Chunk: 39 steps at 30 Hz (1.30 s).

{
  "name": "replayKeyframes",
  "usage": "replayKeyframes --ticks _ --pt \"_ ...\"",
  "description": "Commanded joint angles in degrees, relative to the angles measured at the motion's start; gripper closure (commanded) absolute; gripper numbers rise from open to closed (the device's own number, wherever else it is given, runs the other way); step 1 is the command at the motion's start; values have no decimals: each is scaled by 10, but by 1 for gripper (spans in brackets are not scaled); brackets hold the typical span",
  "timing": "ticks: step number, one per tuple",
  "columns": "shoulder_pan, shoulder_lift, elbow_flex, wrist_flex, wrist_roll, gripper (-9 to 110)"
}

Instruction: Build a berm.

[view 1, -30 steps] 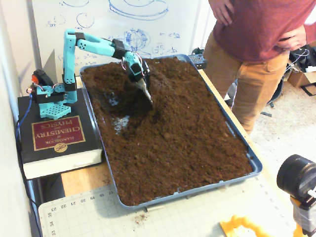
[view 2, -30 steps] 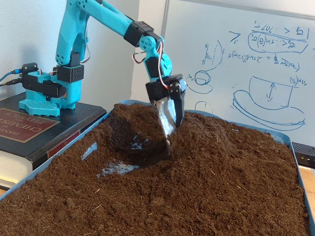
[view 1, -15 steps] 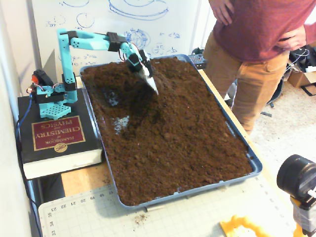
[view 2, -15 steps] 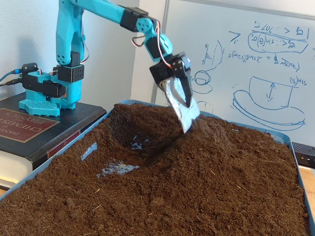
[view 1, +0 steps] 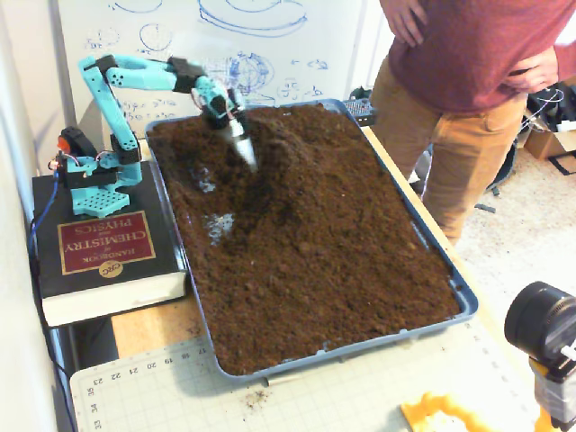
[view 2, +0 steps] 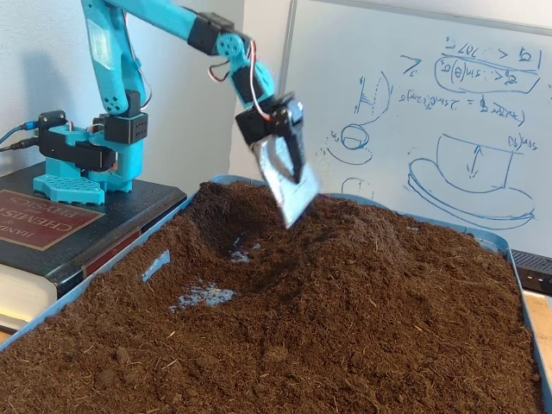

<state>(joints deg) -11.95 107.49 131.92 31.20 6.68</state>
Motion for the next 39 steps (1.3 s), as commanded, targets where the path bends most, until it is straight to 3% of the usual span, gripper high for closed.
replayKeyframes --ticks 1,9,20,30,39 --pt "-76 14 16 -15 9 101" --pt "-200 -49 20 -15 134 101" --pt "-232 -161 15 -19 141 101" --pt "-171 -200 -69 -153 142 101" --pt "-91 -175 -78 -166 141 101"
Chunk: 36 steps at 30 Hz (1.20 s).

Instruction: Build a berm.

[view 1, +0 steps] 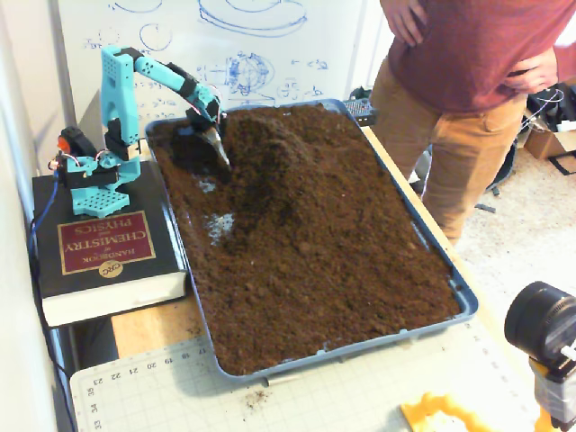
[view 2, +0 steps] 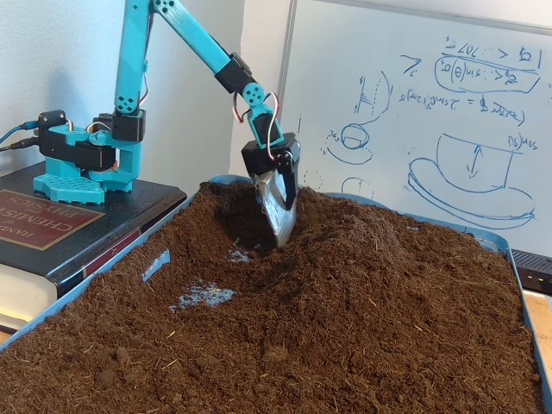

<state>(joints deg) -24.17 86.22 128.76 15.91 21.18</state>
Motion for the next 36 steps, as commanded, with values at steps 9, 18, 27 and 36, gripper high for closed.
replayKeyframes --ticks 9,18,27,36 --pt "115 99 -47 -18 -4 101" --pt "98 65 -103 -10 -5 101" --pt "23 155 -47 129 -3 101" --pt "-35 261 45 267 -5 101"
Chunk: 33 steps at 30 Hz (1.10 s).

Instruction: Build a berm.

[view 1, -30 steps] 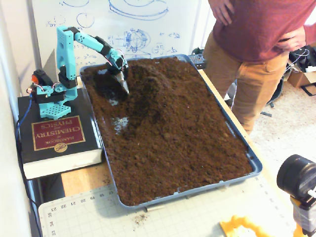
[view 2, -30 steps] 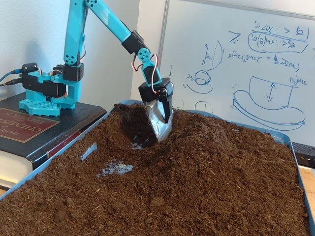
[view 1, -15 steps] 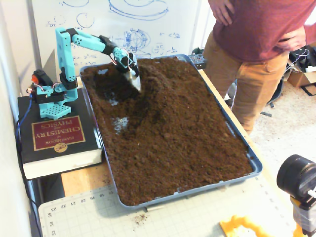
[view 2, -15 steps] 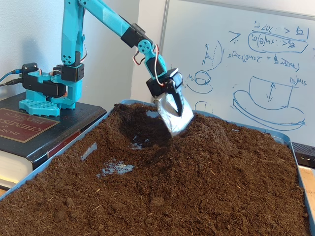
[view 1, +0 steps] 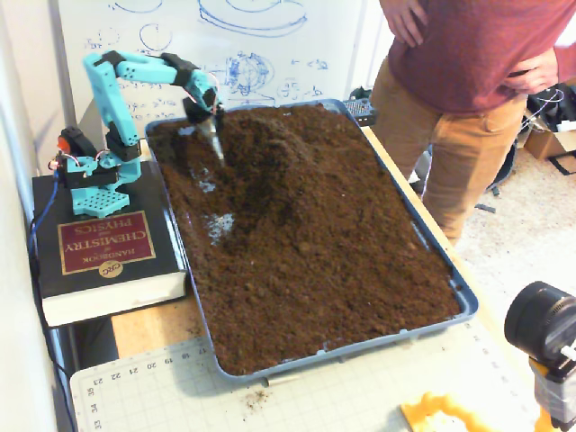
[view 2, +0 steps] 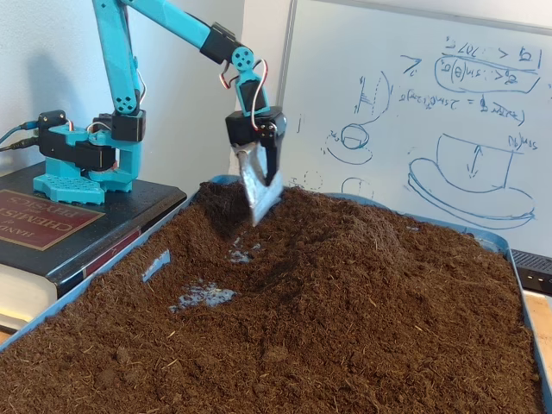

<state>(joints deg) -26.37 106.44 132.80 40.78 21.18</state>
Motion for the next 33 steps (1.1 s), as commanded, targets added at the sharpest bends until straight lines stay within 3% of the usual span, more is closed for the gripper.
replayKeyframes --ticks 1,7,18,33 --pt "-16 59 14 18 -5 101" --pt "-17 -2 30 7 -7 101" --pt "11 -226 -141 -175 -17 101" --pt "76 -318 -346 -177 -15 101"
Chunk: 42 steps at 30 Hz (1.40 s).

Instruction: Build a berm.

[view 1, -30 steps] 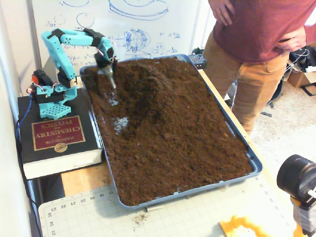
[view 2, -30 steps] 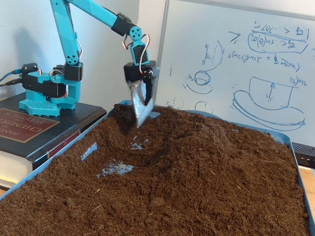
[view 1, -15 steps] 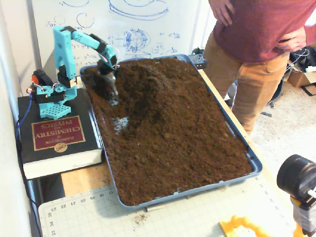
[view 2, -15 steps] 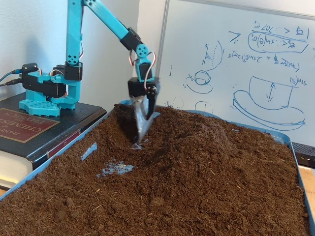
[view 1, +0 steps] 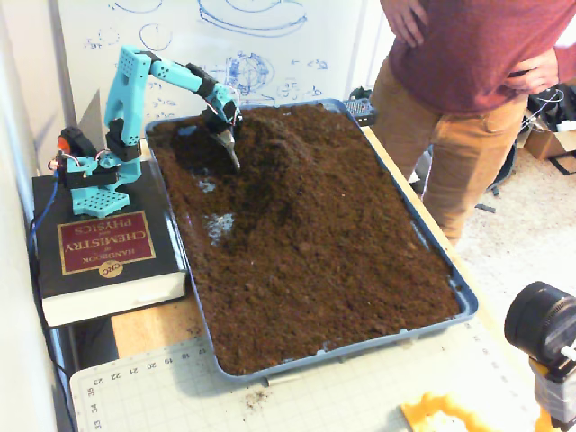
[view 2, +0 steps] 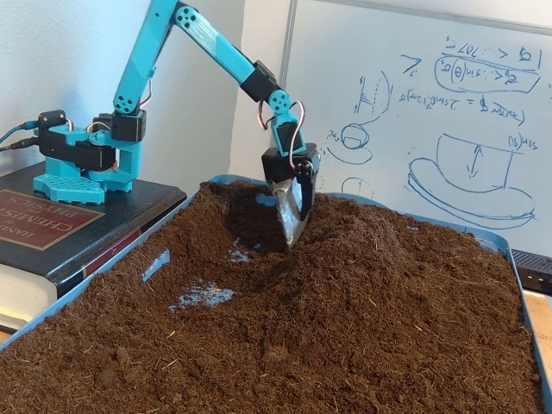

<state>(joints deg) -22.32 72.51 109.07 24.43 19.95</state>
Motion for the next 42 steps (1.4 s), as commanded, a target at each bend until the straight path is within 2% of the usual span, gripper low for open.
replayKeyframes --ticks 1,12,23,30,34,38,42 --pt "39 23 -116 -13 -3 101" --pt "73 66 -149 -13 5 101" --pt "92 222 -149 -14 7 101" --pt "98 291 -165 -23 98 101" --pt "151 200 -229 -51 84 101" --pt "159 58 -347 -103 46 101" --pt "162 -84 -464 -106 -4 101"
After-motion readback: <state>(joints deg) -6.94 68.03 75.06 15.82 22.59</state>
